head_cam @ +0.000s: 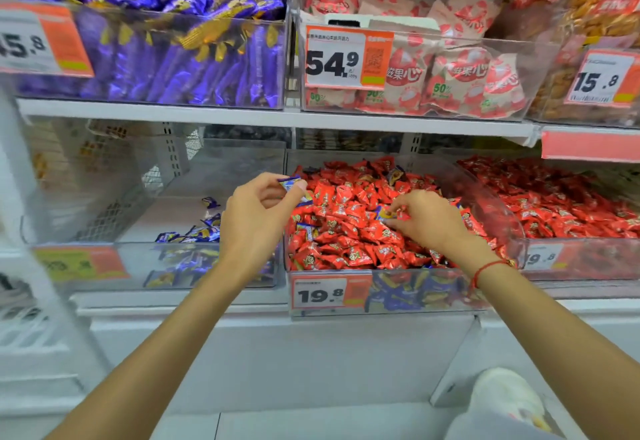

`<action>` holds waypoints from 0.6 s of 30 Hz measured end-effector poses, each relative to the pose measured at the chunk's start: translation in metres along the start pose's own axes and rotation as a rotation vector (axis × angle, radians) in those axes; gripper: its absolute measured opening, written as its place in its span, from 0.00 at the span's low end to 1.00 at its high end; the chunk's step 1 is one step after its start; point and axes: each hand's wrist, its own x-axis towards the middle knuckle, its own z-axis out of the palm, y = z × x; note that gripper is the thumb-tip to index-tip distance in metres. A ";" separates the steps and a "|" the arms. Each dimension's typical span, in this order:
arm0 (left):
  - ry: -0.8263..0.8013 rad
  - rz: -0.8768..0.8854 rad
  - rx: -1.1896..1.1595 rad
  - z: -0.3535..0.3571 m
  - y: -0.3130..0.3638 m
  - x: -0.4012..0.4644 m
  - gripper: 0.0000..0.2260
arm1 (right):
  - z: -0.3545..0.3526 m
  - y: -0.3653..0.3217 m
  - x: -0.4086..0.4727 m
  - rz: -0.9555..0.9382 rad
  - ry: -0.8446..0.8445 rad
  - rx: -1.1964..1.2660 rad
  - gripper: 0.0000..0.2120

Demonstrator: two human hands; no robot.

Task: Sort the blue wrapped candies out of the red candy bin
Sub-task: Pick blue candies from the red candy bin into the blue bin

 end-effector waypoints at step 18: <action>0.117 -0.299 0.047 -0.083 -0.044 0.037 0.11 | -0.001 -0.183 0.019 -0.400 0.076 0.473 0.07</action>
